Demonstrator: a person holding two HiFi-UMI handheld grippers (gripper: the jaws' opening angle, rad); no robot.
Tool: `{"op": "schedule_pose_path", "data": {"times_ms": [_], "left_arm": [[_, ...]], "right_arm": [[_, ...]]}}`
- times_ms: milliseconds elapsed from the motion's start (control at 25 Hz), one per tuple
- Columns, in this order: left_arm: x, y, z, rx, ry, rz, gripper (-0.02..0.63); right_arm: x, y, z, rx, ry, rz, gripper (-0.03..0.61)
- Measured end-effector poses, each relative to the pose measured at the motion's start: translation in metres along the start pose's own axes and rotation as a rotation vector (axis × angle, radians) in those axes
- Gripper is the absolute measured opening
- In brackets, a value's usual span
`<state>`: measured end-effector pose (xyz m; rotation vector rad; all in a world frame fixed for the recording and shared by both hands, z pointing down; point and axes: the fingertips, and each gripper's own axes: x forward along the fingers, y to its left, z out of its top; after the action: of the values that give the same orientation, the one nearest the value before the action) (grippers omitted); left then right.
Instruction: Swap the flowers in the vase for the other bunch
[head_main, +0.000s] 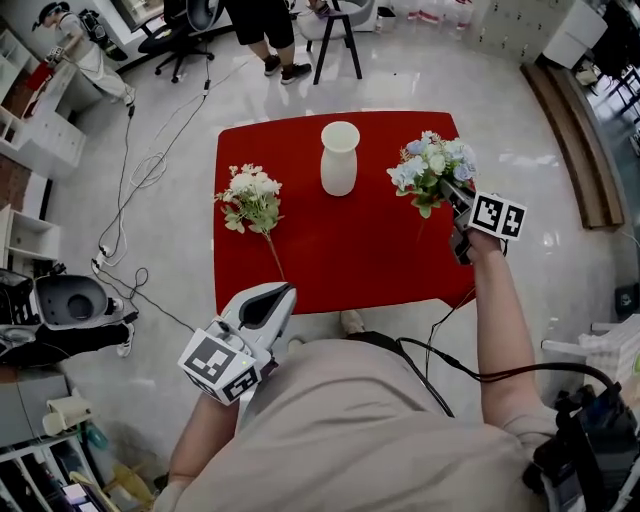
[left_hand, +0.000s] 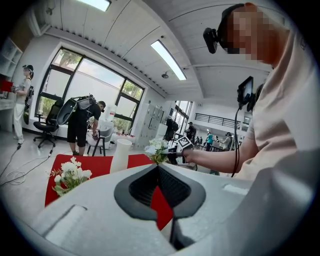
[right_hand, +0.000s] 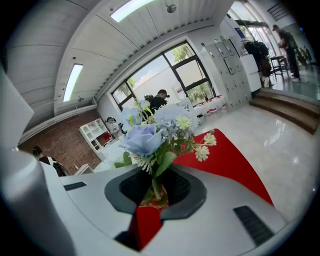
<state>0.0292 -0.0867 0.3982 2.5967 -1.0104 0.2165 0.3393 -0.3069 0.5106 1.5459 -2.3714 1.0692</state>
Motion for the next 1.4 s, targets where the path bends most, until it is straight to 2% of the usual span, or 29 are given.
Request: {"op": "schedule_pose_path", "data": {"times_ms": [160,840,1400], "left_arm": [[0.001,0.0,0.004,-0.008,-0.007,0.036,0.006],[0.007,0.014,0.006,-0.035,-0.002,0.187,0.006],[0.01,0.019,0.008,-0.038,0.006,0.243,0.006]], "right_arm": [[0.02,-0.014,-0.006,-0.003,0.053,-0.011,0.075],[0.101,-0.065,-0.023,0.01,0.158,-0.029,0.075],[0.128,-0.102,-0.044,0.08,0.214,-0.064,0.085]]}}
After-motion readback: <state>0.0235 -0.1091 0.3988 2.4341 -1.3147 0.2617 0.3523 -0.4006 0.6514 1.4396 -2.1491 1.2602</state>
